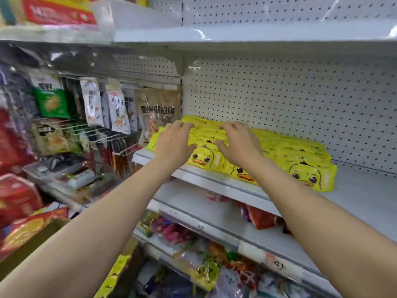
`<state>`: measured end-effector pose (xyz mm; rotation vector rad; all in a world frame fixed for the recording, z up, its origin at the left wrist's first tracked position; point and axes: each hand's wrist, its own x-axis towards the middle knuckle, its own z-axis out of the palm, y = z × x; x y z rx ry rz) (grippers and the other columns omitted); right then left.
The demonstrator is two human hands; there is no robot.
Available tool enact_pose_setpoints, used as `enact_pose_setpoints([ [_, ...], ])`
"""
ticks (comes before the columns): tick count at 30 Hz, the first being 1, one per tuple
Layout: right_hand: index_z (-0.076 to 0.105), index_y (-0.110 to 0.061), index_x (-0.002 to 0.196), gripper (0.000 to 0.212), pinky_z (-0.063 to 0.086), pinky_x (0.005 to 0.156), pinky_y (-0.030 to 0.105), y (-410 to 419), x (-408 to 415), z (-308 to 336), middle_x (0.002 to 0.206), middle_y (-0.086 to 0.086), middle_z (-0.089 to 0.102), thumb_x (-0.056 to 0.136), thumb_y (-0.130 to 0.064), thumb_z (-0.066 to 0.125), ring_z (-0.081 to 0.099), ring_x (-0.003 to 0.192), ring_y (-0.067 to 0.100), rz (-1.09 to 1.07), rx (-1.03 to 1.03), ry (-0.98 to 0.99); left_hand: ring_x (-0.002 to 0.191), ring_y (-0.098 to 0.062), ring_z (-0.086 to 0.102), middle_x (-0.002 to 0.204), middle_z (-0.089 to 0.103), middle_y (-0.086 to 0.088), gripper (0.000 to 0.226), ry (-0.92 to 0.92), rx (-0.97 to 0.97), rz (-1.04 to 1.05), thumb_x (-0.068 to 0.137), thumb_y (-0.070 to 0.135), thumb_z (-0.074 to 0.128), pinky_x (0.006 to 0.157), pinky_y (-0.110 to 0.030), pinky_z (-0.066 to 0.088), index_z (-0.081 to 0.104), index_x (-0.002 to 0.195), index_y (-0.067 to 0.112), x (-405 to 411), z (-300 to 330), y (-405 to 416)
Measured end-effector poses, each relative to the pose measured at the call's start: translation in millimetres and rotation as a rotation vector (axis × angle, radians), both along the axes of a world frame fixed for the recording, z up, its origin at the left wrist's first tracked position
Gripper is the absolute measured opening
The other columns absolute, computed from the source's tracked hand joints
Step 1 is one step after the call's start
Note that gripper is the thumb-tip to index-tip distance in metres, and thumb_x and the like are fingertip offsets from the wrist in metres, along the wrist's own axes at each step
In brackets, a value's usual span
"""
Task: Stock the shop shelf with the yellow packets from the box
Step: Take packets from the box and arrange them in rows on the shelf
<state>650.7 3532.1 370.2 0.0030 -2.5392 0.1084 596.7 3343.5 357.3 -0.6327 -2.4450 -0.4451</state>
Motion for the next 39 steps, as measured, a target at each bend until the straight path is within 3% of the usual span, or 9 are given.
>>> enact_pose_setpoints([
  [6,0.054,-0.020,0.133,0.049,0.040,0.104,0.043,-137,-34,-22,0.137,0.004,0.054,0.091,-0.043,0.062,0.042,0.131,0.029,0.158,-0.085,0.011,0.117,-0.033,0.048,0.126,0.053,-0.006,0.049,0.055,-0.050,0.119,0.085,0.038,0.066,0.089,-0.047,0.048,0.050,0.128,0.019,-9,-8,-143],
  [11,0.054,-0.019,0.133,0.049,0.039,0.105,0.041,-224,-57,-38,0.138,0.004,0.051,0.091,-0.044,0.058,0.042,0.131,0.029,0.230,-0.105,-0.043,0.120,-0.032,0.048,0.130,0.052,-0.006,0.050,0.042,-0.075,0.199,0.090,0.041,0.061,0.092,-0.046,0.048,0.048,0.133,0.020,-14,-21,-229],
  [24,0.050,-0.023,0.132,0.048,0.042,0.103,0.043,-318,-155,-114,0.135,0.000,0.051,0.093,-0.050,0.055,0.042,0.128,0.026,0.361,-0.100,-0.285,0.120,-0.030,0.048,0.131,0.055,-0.004,0.049,-0.138,-0.107,0.345,0.089,0.042,0.061,0.097,-0.042,0.041,0.050,0.133,0.023,-80,-102,-320],
  [30,0.046,-0.022,0.138,0.050,0.041,0.101,0.039,-347,-211,-171,0.142,0.001,0.048,0.096,-0.048,0.053,0.039,0.133,0.024,0.430,-0.066,-0.461,0.121,-0.033,0.047,0.130,0.054,-0.005,0.048,-0.298,-0.112,0.389,0.089,0.039,0.062,0.096,-0.043,0.041,0.050,0.133,0.021,-124,-158,-348],
  [39,0.051,-0.017,0.131,0.046,0.043,0.098,0.040,-396,-244,-304,0.133,0.008,0.054,0.094,-0.044,0.058,0.046,0.126,0.031,0.454,-0.077,-0.790,0.120,-0.034,0.047,0.128,0.057,-0.008,0.052,-0.685,-0.113,0.409,0.089,0.042,0.064,0.094,-0.046,0.045,0.050,0.135,0.023,-151,-292,-402],
])
